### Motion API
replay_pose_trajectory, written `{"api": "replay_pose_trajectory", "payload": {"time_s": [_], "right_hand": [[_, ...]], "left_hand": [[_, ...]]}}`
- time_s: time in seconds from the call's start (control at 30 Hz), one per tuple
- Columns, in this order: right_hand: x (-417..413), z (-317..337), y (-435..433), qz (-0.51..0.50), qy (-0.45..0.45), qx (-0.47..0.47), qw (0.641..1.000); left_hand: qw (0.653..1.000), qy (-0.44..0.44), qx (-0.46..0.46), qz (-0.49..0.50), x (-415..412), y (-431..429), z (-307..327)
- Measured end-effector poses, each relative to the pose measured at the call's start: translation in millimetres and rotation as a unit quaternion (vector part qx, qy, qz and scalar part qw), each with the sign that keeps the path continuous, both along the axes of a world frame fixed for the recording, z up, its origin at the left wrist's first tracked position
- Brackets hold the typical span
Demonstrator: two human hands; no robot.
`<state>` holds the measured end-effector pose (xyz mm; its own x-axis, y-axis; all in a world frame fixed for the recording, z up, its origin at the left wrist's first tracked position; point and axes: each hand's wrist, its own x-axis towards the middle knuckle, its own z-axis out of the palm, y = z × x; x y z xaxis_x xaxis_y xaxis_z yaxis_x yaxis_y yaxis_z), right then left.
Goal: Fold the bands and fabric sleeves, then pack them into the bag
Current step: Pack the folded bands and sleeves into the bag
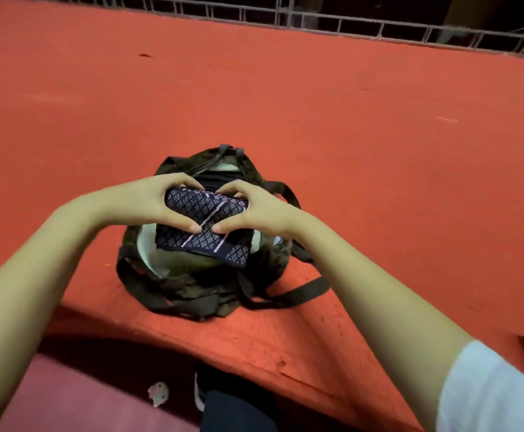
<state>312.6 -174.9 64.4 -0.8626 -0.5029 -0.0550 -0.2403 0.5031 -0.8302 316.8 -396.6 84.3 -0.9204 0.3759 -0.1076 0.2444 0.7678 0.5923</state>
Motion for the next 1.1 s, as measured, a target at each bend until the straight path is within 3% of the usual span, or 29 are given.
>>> {"api": "replay_pose_trajectory", "payload": {"time_s": [0.13, 0.27, 0.4, 0.57, 0.7, 0.8, 0.9, 1.0, 1.1], "right_hand": [[-21.3, -20.2, -17.8, -0.016, 0.021, 0.008, 1.000], [-35.7, -33.2, -17.2, -0.045, 0.107, 0.046, 0.992], [-43.1, -38.1, -14.3, -0.053, 0.149, 0.064, 0.985], [-45.8, -47.7, -18.6, -0.044, 0.168, 0.059, 0.983], [-43.0, -56.4, -22.1, -0.005, 0.218, 0.201, 0.955], [-46.0, -56.3, -20.6, 0.020, 0.289, 0.300, 0.909], [-51.0, -56.3, -18.5, 0.036, 0.315, 0.303, 0.899], [-50.3, -64.4, -16.9, 0.046, 0.306, 0.280, 0.909], [-47.4, -71.1, -8.3, 0.042, 0.267, 0.170, 0.948]], "left_hand": [[0.999, 0.007, -0.051, -0.005, -15.4, -11.6, -13.0], [0.988, 0.116, -0.105, -0.015, -34.1, -9.6, -37.4], [0.971, 0.206, -0.121, -0.012, -44.4, -9.6, -59.2], [0.969, 0.223, -0.101, 0.022, -43.1, -7.7, -81.4], [0.955, 0.272, -0.117, 0.034, -40.5, -7.8, -91.7], [0.962, 0.251, -0.108, 0.009, -44.3, -15.8, -92.5], [0.974, 0.210, -0.086, -0.017, -53.3, -25.8, -88.9], [0.971, 0.208, -0.109, -0.034, -54.9, -29.8, -92.2], [0.981, 0.165, -0.095, -0.040, -52.9, -34.1, -87.6]]}}
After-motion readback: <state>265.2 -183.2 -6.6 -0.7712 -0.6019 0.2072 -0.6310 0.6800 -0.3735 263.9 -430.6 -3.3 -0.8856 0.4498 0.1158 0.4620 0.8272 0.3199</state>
